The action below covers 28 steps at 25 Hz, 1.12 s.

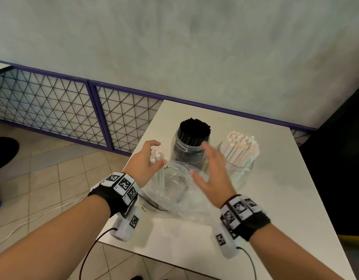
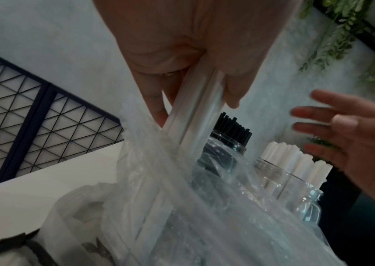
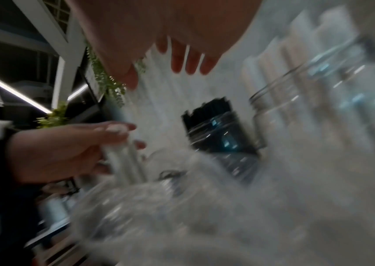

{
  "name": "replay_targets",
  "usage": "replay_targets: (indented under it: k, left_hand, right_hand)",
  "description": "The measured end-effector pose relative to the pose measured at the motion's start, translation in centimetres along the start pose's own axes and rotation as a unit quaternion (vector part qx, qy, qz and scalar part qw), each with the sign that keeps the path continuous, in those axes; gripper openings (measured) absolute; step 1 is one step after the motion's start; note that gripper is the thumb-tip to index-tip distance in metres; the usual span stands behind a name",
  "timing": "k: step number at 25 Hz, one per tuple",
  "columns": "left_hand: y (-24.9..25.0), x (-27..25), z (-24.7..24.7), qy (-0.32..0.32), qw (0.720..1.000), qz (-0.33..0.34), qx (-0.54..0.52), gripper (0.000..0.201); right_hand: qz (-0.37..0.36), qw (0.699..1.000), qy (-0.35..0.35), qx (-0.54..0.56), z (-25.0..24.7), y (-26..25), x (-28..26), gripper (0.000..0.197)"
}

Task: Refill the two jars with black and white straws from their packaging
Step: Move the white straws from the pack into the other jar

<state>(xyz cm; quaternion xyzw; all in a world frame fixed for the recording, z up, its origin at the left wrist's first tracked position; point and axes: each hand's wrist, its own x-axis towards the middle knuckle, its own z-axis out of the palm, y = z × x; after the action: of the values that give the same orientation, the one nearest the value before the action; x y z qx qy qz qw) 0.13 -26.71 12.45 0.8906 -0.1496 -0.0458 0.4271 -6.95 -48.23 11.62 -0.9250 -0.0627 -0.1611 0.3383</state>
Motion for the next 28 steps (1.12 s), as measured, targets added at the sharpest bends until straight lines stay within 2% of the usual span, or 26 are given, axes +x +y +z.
replay_targets:
  k: [2, 4, 6, 8, 10, 13, 17, 20, 22, 24, 26, 28]
  left_hand:
    - [-0.5, 0.0, -0.3, -0.002, 1.000, 0.004, -0.012, 0.063]
    - [-0.9, 0.1, -0.7, 0.006, 1.000, 0.007, 0.020, 0.083]
    - [-1.0, 0.1, -1.4, 0.004, 1.000, -0.016, -0.014, 0.089]
    - [-1.1, 0.1, -2.2, -0.024, 0.994, -0.057, -0.088, 0.078]
    - [-1.4, 0.1, -2.8, -0.062, 0.987, -0.073, -0.129, 0.056]
    - [-1.2, 0.2, -3.2, -0.082, 0.985, -0.042, -0.145, 0.034]
    - [-1.5, 0.6, -3.1, -0.115, 0.987, -0.014, -0.110, 0.017]
    - [-1.9, 0.6, -3.3, -0.112, 0.989, -0.007, -0.098, 0.015]
    - [-2.2, 0.6, -3.4, -0.075, 0.994, -0.001, -0.080, 0.008]
    - [-2.6, 0.8, -3.3, -0.045, 0.996, -0.019, -0.074, 0.017]
    - [-2.8, 1.0, -3.0, -0.057, 0.994, -0.041, -0.086, 0.015]
    - [-2.8, 1.3, -2.9, -0.092, 0.992, -0.029, -0.082, 0.012]
  right_hand:
    - [0.022, 0.992, -0.098, 0.082, 3.3, -1.7, 0.0, 0.087]
    - [0.058, 0.981, -0.116, 0.144, 5.9, -2.4, 0.4, 0.096]
    - [0.094, 0.977, -0.123, 0.149, 7.6, -3.1, 0.8, 0.096]
    - [0.109, 0.980, -0.120, 0.119, 8.9, -3.7, 1.1, 0.091]
    - [0.129, 0.981, -0.092, 0.113, 9.7, -4.0, 1.3, 0.087]
    - [0.166, 0.977, -0.047, 0.129, 10.3, -4.4, 2.0, 0.077]
    - [0.222, 0.960, 0.015, 0.171, 11.2, -4.6, 2.6, 0.063]
    - [0.255, 0.931, 0.051, 0.254, 12.0, -4.9, 2.8, 0.048]
    - [0.265, 0.930, 0.063, 0.246, 12.3, -5.0, 2.9, 0.045]
    - [0.272, 0.931, 0.065, 0.236, 12.6, -5.2, 3.0, 0.041]
    - [0.274, 0.930, 0.060, 0.238, 12.9, -5.6, 3.3, 0.026]
    - [0.273, 0.929, 0.059, 0.241, 12.9, -6.1, 3.5, 0.016]
